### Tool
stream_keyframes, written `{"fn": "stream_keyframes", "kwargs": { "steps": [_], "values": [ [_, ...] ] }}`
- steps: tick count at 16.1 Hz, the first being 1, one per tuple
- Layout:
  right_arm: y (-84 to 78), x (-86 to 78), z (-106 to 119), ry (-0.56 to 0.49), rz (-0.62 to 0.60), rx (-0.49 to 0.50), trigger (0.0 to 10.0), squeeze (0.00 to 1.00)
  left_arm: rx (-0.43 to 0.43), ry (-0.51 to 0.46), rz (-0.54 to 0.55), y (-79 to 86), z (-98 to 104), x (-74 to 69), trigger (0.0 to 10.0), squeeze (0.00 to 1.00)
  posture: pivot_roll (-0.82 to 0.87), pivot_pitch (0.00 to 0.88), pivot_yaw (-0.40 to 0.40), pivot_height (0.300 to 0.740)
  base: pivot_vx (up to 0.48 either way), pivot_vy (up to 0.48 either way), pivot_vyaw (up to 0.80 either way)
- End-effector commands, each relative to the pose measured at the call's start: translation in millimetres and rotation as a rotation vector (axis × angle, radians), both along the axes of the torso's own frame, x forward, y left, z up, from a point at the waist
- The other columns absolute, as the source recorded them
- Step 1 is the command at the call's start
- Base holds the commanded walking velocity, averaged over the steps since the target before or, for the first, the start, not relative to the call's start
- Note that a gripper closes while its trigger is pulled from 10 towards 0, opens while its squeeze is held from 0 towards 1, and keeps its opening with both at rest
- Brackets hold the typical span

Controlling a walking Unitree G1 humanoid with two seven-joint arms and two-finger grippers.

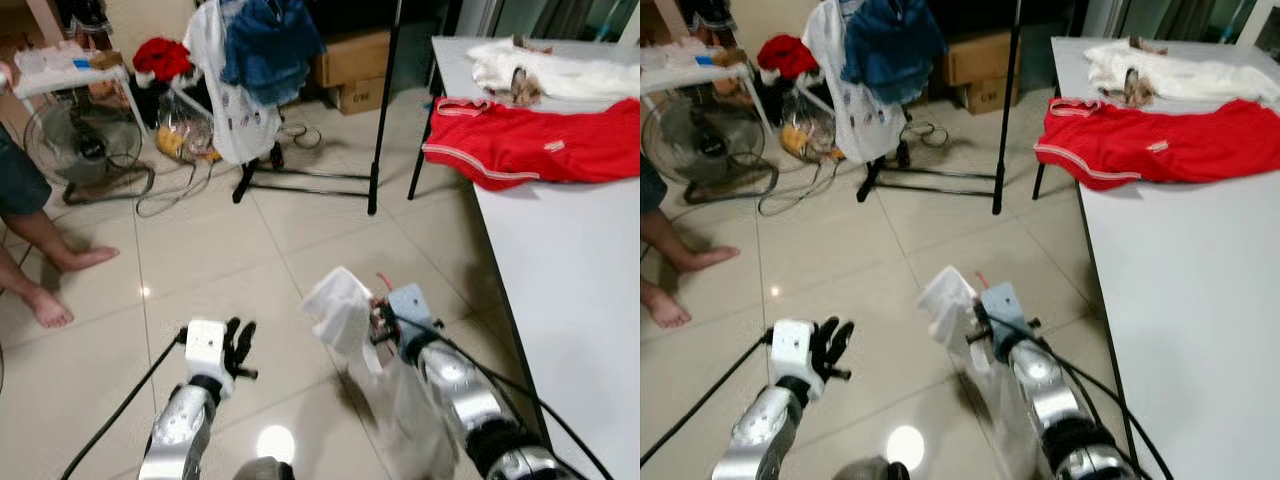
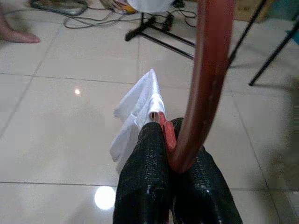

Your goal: Hang hanger

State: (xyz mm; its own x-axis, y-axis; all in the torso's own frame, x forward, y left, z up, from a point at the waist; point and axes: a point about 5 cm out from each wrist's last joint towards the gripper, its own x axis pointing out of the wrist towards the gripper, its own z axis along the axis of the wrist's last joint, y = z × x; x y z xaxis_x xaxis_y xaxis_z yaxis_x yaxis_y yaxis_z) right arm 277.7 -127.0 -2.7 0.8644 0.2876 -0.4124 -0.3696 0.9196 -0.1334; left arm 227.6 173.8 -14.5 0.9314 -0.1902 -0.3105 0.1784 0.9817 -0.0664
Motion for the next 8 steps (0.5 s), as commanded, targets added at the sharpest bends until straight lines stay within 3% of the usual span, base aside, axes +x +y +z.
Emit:
{"fn": "stream_keyframes", "kwargs": {
  "steps": [1, 5, 8],
  "values": [
    [0.1, 6.7, 6.9, -0.056, -0.015, 0.000, 10.0, 0.00, 0.020, 0.038, 0.027, 7.3, -8.0, -4.4, 10.0, 0.00, -0.02, 0.000, 0.072, 0.736, 0.000, 0.000, 0.00],
    [-10.0, -10.7, -15.8, 0.034, -0.039, -0.008, 10.0, 0.00, 0.129, 0.199, 0.029, 7.1, -33.4, -12.0, 10.0, 0.00, -0.02, 0.000, 0.079, 0.736, 0.000, 0.000, 0.00],
    [-14.3, -18.8, -22.9, 0.058, -0.035, -0.013, 10.0, 0.00, 0.161, 0.279, -0.007, -0.1, -43.2, -17.1, 10.0, 0.00, -0.04, 0.000, 0.086, 0.736, 0.000, 0.000, 0.00]
  ]
}}
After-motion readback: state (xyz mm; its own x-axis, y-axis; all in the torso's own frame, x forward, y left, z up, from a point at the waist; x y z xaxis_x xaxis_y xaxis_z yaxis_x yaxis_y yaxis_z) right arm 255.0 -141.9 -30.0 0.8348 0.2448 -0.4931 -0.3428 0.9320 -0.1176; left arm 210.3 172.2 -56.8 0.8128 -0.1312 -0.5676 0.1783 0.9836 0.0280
